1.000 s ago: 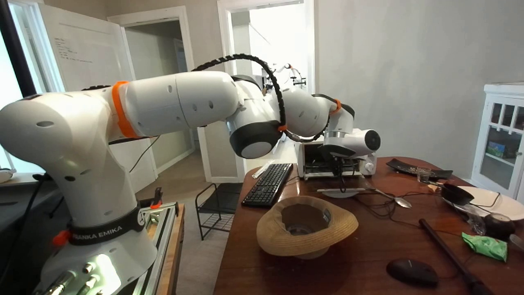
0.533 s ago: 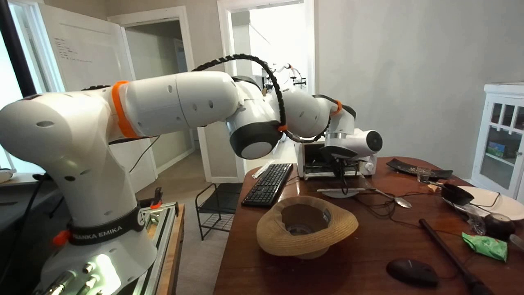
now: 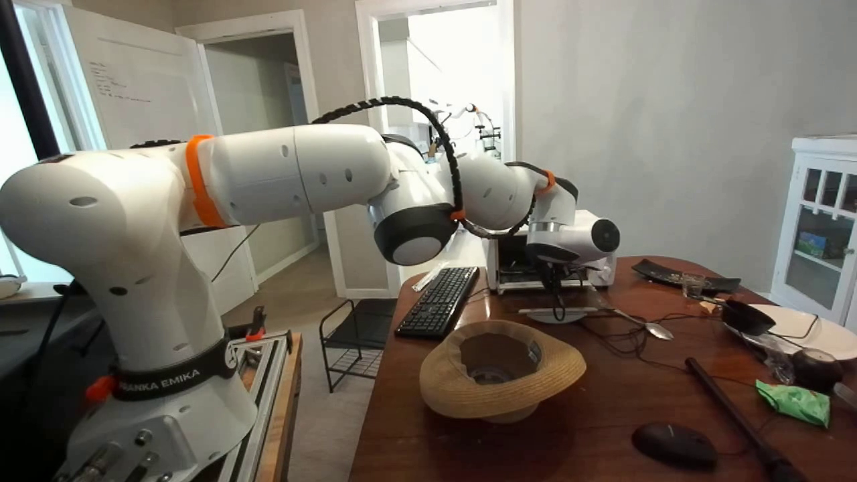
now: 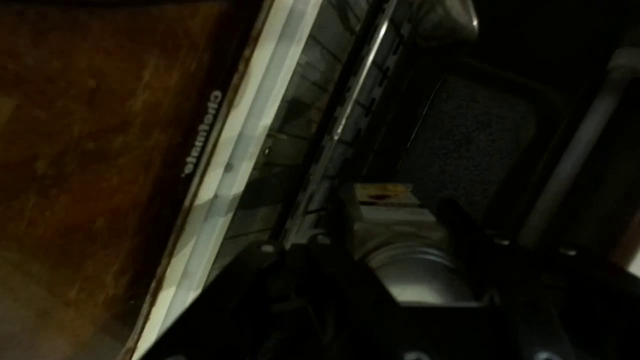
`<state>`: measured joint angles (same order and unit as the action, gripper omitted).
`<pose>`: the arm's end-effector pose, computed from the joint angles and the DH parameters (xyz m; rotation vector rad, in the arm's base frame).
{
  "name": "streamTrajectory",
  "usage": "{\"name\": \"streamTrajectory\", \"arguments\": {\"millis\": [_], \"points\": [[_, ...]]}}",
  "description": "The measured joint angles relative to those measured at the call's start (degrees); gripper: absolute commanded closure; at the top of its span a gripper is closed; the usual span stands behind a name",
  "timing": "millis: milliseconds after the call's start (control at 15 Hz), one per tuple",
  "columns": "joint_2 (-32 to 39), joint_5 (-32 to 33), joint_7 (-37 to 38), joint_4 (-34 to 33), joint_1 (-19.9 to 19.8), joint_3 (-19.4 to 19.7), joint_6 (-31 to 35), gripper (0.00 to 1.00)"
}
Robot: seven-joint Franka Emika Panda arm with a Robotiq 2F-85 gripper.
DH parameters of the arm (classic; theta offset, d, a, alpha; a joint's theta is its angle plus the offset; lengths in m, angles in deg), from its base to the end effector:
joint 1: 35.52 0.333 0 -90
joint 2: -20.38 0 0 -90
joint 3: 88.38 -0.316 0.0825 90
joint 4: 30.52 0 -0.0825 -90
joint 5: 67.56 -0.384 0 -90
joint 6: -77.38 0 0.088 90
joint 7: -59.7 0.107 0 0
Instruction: Put the glass jar from the hat in the toaster oven.
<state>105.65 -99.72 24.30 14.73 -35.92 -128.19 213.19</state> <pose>0.7597 0.2568 0.0898 -2.0562 -0.2268 -0.3191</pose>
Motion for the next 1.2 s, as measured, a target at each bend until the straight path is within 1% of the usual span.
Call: {"name": "streamTrajectory", "arguments": {"millis": [200, 667, 800, 933, 1200], "points": [[0.02, -3.53, 0.62, 0.07, 1.01, 0.63, 0.07, 0.76], [0.01, -15.05, 0.89, 0.1, 1.68, 2.92, 1.22, 0.76], [-0.06, -16.49, 2.04, -0.35, 2.72, 4.34, 2.05, 0.76], [-0.24, -16.67, 3.49, -1.1, 4.44, 6.56, 3.31, 0.76], [-0.3, -16.57, 6.47, -4.06, 7.64, 10.57, 3.67, 0.76]]}}
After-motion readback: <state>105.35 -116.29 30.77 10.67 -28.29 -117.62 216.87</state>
